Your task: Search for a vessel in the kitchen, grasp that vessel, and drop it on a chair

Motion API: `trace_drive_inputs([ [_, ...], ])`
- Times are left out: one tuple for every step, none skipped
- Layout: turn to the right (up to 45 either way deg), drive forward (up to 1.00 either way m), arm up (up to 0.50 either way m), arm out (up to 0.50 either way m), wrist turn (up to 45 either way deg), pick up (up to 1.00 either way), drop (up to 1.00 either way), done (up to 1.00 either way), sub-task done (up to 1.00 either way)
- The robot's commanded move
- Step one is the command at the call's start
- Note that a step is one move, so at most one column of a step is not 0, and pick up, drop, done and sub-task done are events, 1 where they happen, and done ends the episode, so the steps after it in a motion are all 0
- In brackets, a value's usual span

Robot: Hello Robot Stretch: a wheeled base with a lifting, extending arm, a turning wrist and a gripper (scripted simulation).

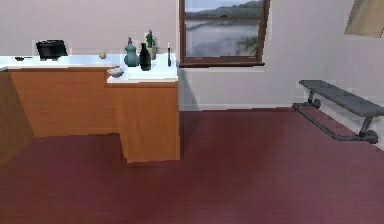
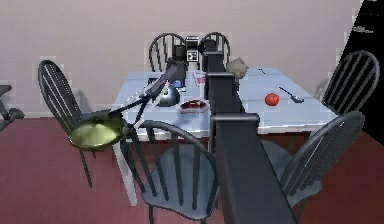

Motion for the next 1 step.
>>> trace_drive_inputs([
  [0.0, 0.0, 0.0, 0.0, 45.0, 0.0, 0.0, 0.0, 0.0],
])
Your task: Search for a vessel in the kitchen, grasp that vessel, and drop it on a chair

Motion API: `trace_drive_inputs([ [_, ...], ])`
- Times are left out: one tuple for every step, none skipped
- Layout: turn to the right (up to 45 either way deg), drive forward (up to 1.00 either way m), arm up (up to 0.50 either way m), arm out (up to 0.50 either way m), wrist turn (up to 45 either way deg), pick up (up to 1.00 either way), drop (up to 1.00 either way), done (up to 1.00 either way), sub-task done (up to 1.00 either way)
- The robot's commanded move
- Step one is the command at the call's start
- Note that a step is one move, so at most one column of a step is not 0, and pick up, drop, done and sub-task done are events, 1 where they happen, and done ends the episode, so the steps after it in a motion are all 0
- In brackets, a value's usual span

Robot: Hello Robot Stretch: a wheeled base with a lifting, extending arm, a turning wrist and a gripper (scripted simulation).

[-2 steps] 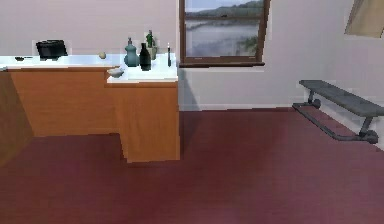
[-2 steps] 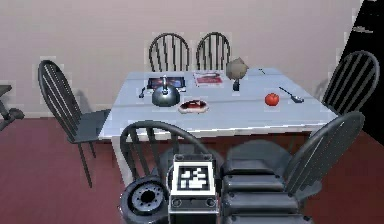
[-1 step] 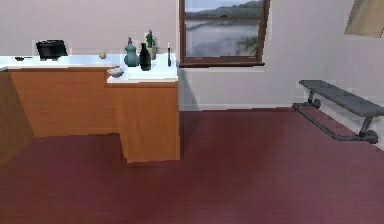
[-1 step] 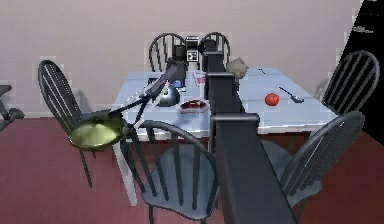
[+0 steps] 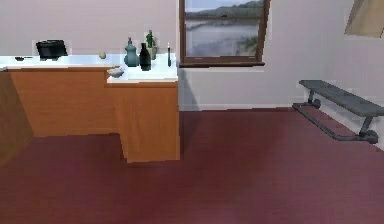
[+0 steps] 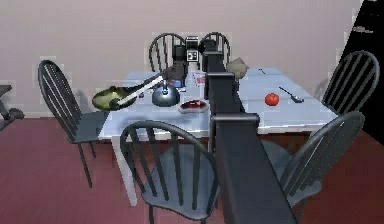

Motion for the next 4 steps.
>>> trace_drive_inputs([
  [0.0, 0.0, 0.0, 0.0, 45.0, 0.0, 0.0, 0.0, 0.0],
  [0.0, 0.0, 0.0, 0.0, 39.0, 0.0, 0.0, 0.0, 0.0],
  [0.0, 0.0, -0.26, 0.0, 0.0, 0.0, 0.0, 0.0, 0.0],
  [0.0, 0.0, -0.5, 0.0, 0.0, 0.0, 0.0, 0.0, 0.0],
])
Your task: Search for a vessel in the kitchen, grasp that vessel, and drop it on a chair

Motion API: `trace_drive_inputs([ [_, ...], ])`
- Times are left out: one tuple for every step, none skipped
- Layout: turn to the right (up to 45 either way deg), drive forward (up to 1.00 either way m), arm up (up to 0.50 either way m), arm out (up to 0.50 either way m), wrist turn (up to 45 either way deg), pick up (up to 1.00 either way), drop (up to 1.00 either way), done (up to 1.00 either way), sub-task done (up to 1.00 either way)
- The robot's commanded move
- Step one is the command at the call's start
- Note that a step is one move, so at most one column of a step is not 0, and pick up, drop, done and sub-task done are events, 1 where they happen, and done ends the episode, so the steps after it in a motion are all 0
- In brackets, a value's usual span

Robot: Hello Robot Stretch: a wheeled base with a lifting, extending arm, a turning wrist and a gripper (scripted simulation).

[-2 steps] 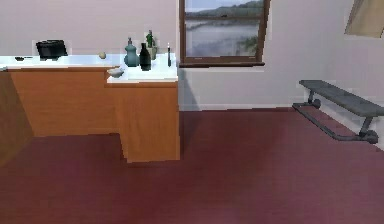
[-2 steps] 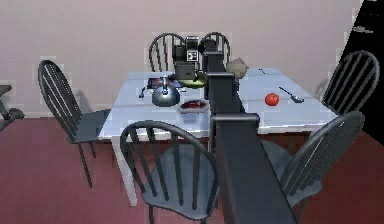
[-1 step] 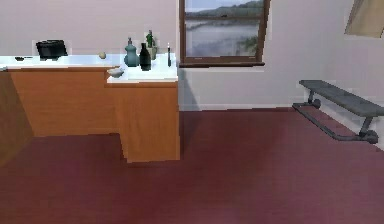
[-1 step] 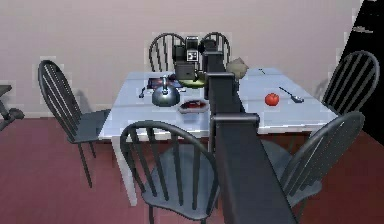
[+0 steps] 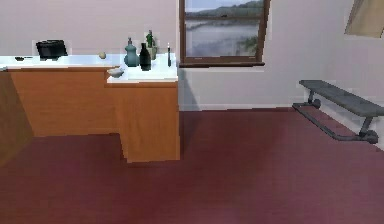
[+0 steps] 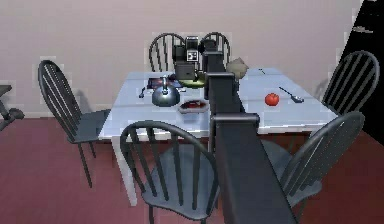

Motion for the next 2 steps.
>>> trace_drive_inputs([
  [0.0, 0.0, 0.0, 0.0, 0.0, 0.0, 1.0, 0.0, 0.0],
  [0.0, 0.0, 0.0, -0.1, 0.0, 0.0, 0.0, 0.0, 0.0],
])
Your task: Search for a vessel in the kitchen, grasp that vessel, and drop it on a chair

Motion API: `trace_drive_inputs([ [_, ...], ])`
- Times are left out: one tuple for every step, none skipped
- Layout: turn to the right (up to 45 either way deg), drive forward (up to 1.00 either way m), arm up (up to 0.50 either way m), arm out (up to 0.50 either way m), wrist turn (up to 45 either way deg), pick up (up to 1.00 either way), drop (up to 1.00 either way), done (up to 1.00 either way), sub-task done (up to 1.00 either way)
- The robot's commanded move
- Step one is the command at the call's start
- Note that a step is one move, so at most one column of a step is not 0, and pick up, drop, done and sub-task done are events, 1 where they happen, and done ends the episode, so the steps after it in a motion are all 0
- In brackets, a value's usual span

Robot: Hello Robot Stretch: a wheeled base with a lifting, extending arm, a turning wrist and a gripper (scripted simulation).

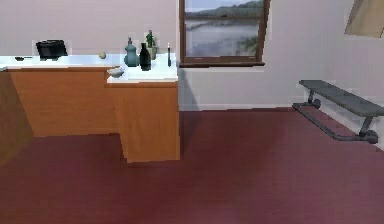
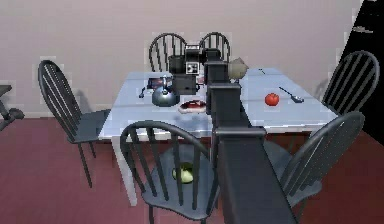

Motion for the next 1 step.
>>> trace_drive_inputs([
  [0.0, 0.0, 0.0, 0.0, 0.0, 0.0, 0.0, 1.0, 0.0],
])
